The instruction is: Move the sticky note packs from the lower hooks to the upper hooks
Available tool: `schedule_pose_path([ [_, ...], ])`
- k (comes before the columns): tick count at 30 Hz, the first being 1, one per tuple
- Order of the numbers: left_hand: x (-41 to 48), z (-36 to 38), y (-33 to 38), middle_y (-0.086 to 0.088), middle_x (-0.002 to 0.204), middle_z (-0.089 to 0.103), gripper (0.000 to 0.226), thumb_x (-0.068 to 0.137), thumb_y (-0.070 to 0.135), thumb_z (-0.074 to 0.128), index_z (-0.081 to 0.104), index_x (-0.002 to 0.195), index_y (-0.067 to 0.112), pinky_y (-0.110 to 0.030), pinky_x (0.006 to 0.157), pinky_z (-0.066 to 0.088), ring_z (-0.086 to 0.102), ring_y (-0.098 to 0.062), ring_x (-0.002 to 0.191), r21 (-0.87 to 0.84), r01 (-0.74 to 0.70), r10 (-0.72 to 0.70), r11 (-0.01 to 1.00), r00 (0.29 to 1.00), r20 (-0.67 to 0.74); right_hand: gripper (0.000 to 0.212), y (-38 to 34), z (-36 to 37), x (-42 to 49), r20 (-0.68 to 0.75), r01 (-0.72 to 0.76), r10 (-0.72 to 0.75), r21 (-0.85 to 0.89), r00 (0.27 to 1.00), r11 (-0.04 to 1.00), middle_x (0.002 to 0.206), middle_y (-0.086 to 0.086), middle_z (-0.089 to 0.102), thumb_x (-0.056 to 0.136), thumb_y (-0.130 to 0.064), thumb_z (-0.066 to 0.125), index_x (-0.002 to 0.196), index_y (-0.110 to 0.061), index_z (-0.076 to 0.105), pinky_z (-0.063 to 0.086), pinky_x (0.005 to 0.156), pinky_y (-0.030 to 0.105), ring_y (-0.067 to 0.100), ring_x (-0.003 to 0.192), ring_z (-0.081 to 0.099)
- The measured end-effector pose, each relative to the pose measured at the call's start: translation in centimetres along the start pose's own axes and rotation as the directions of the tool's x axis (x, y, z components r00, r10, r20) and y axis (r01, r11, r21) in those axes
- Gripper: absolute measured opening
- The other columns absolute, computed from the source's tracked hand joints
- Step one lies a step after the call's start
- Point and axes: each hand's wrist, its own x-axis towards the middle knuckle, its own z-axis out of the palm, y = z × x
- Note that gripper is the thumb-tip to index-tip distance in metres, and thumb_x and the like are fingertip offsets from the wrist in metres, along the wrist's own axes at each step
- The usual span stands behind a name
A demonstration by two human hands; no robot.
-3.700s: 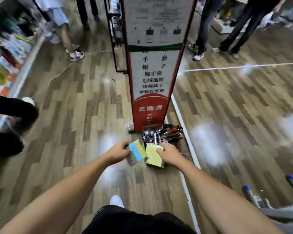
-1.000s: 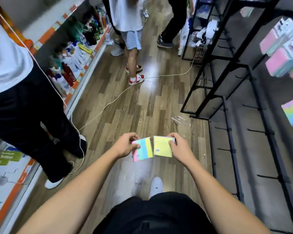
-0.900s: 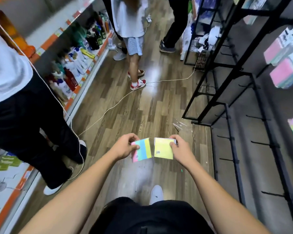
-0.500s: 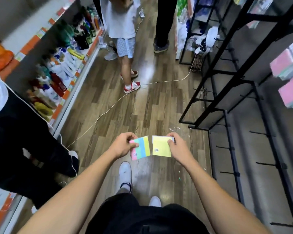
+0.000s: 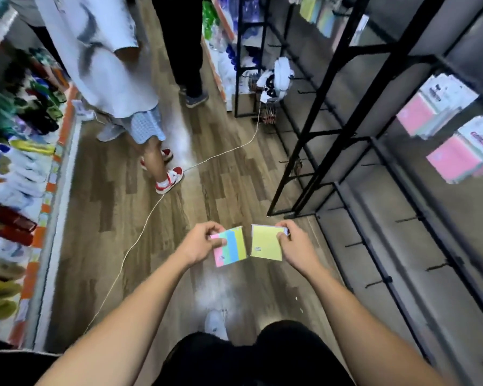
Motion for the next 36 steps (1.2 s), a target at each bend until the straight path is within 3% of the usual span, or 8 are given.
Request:
schedule_pose_path([
  [4, 3.9, 0.3, 1.9, 0.000, 0.077, 0.061, 0.018, 0.083, -0.005, 0.069, 0.063, 0.092, 0.010, -0.012, 0.061, 0.043, 0.052, 0.005, 0.059, 0.031, -0.052, 0.048, 0.998, 0.990, 0.131, 0.021, 0.6, -1.0, 1.0, -0.089, -0.100, 0.107, 0.083, 0.990, 0.992, 0.106, 0.006, 0.064, 0.097, -0.008, 0.046, 0.111, -0.014, 0.059, 0.044, 0.079, 0.031, 0.025, 0.098, 0.058],
  [8, 8.0, 1.7, 4.3, 0.003, 0.080, 0.063, 0.019, 0.083, -0.001, 0.070, 0.064, 0.089, 0.016, -0.015, 0.067, 0.044, 0.055, -0.008, 0.072, 0.076, -0.134, 0.109, 0.988, 0.958, 0.266, 0.017, 2.0, -3.1, 1.9, -0.164, -0.157, 0.175, 0.122, 0.971, 0.980, 0.100, 0.001, 0.061, 0.098, -0.008, 0.045, 0.107, -0.017, 0.056, 0.039, 0.072, 0.028, 0.020, 0.092, 0.055],
  [12, 12.0, 4.0, 7.8, 0.003, 0.083, 0.064, 0.015, 0.085, 0.003, 0.070, 0.065, 0.097, 0.011, -0.007, 0.064, 0.043, 0.056, -0.004, 0.071, 0.140, -0.218, 0.153, 0.966, 0.916, 0.371, 0.015, 4.0, -5.5, 3.1, -0.236, -0.210, 0.250, 0.179, 0.939, 0.961, 0.099, -0.001, 0.062, 0.100, -0.012, 0.045, 0.101, -0.025, 0.052, 0.042, 0.071, 0.030, 0.020, 0.091, 0.058],
  [19, 18.3, 8.7, 15.3, -0.001, 0.083, 0.059, 0.016, 0.084, 0.002, 0.070, 0.064, 0.096, 0.010, -0.008, 0.063, 0.041, 0.052, -0.007, 0.072, 0.202, -0.347, 0.187, 0.916, 0.814, 0.550, 0.014, 7.8, -10.0, 4.4, -0.340, -0.299, 0.417, 0.349, 0.843, 0.888, 0.104, 0.003, 0.066, 0.100, -0.017, 0.044, 0.103, -0.027, 0.054, 0.051, 0.078, 0.041, 0.024, 0.095, 0.062],
  [22, 20.4, 11.4, 18.0, -0.002, 0.085, 0.061, 0.016, 0.084, 0.002, 0.071, 0.064, 0.095, 0.012, -0.013, 0.065, 0.043, 0.055, -0.009, 0.076, 0.202, -0.414, 0.200, 0.888, 0.741, 0.641, 0.016, 8.8, -11.8, 3.9, -0.372, -0.316, 0.477, 0.416, 0.796, 0.853, 0.099, 0.002, 0.067, 0.101, -0.020, 0.042, 0.097, -0.033, 0.051, 0.048, 0.069, 0.037, 0.022, 0.088, 0.063],
  [28, 22.3, 17.8, 22.9, -0.002, 0.086, 0.062, 0.016, 0.085, 0.005, 0.070, 0.065, 0.100, 0.008, -0.013, 0.063, 0.043, 0.058, -0.012, 0.081, 0.190, -0.566, 0.191, 0.802, 0.546, 0.816, 0.014, 9.8, -14.7, 1.0, -0.512, -0.309, 0.590, 0.532, 0.624, 0.789, 0.099, -0.005, 0.063, 0.101, -0.018, 0.043, 0.103, -0.027, 0.053, 0.047, 0.073, 0.034, 0.016, 0.087, 0.059],
  [32, 23.2, 21.3, 26.0, -0.001, 0.088, 0.066, 0.014, 0.083, 0.011, 0.073, 0.065, 0.092, 0.019, -0.024, 0.072, 0.045, 0.063, -0.015, 0.084, 0.138, -0.646, 0.168, 0.751, 0.388, 0.906, 0.013, 9.5, -15.3, -1.0, -0.595, -0.289, 0.662, 0.604, 0.457, 0.742, 0.096, -0.004, 0.061, 0.100, -0.016, 0.046, 0.104, -0.026, 0.052, 0.046, 0.068, 0.031, 0.013, 0.077, 0.055],
  [36, 23.0, 23.5, 28.3, 0.002, 0.092, 0.069, 0.015, 0.084, 0.014, 0.073, 0.066, 0.098, 0.016, -0.022, 0.069, 0.045, 0.064, -0.012, 0.086, 0.087, -0.698, 0.117, 0.711, 0.239, 0.964, 0.013, 7.8, -15.3, -2.6, -0.654, -0.274, 0.704, 0.648, 0.278, 0.710, 0.090, -0.010, 0.059, 0.100, -0.015, 0.047, 0.106, -0.024, 0.052, 0.038, 0.064, 0.026, 0.002, 0.074, 0.052],
])
